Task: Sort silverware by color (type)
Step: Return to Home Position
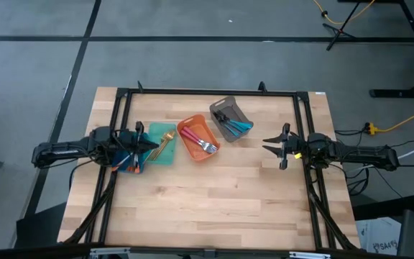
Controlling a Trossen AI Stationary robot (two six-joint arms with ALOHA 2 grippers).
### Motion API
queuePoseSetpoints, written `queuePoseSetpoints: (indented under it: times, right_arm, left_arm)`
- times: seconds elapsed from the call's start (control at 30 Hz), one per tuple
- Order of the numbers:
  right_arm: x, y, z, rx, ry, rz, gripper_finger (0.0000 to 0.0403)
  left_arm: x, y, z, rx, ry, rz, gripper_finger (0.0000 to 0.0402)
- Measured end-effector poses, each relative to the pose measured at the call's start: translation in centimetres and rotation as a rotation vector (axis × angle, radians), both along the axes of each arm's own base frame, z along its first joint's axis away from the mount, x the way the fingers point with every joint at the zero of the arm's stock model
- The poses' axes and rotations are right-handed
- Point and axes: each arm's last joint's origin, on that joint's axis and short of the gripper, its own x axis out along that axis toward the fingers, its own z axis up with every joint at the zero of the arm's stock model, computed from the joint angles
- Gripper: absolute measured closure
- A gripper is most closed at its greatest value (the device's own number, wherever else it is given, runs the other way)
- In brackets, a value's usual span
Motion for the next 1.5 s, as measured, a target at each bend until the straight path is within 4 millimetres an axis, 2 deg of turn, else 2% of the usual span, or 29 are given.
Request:
queuePoseSetpoints:
  times: [0.17,0.5,0.73,1.5]
  right_arm:
    - [0.0,0.0,0.0,0.000,0.000,0.000,0.0299]
    - [0.0,0.0,0.0,0.000,0.000,0.000,0.0299]
    - [0.0,0.0,0.0,0.000,0.001,0.000,0.0299]
    - [0.0,0.0,0.0,0.000,0.001,0.000,0.0299]
  left_arm:
    - [0.0,-0.4,0.0,-0.045,0.003,-0.079,0.0401]
    - [0.1,-1.1,-0.2,-0.078,0.023,-0.009,0.0401]
    - [0.1,-1.7,-0.2,-0.016,0.024,-0.041,0.0401]
    - [0.4,-1.7,-0.6,0.190,0.074,-0.026,0.0401]
